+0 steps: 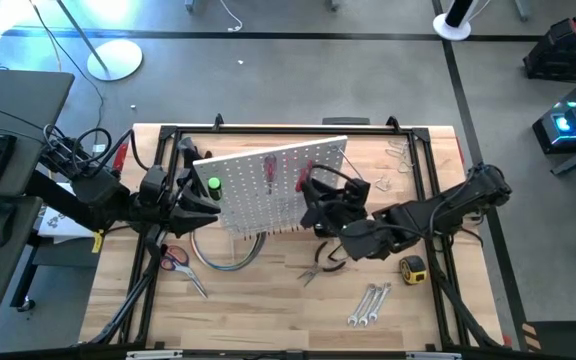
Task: Hang tools onto peg board
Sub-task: Hang the red allen wrench on the peg board, then hang the wrench on the peg board
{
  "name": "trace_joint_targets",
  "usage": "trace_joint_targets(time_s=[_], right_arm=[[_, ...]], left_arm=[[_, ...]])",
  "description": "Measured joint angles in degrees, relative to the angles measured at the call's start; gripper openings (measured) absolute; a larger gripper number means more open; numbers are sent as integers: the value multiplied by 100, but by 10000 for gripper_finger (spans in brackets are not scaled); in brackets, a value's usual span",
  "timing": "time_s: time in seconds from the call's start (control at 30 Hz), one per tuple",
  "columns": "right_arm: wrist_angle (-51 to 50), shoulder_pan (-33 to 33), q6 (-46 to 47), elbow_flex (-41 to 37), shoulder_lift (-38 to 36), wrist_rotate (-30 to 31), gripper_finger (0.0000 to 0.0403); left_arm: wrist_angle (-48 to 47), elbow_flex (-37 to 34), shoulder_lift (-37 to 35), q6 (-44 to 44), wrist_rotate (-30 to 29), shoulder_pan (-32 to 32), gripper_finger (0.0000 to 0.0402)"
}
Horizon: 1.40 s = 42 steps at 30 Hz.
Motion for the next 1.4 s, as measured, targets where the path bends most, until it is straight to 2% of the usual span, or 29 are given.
trace_joint_targets(time_s=[0.37, 0.6, 1.0, 1.17, 1.4], right_arm=[[-46, 91, -155, -2, -142, 179, 165], [225, 195, -663, 46, -169, 142, 165], [1529, 395, -2502, 50, -200, 60, 165], [1582, 539, -2777, 52, -200, -200, 165], [1797, 872, -3216, 52, -200, -160, 165]], left_arm=[[-9, 0, 0, 2, 13, 0, 76], [-37, 1, -25, 124, 26, 0, 76], [-15, 2, -542, 308, -21, -1, 76], [-20, 4, -616, 311, 11, 0, 76], [-31, 4, -612, 356, 232, -1, 76]])
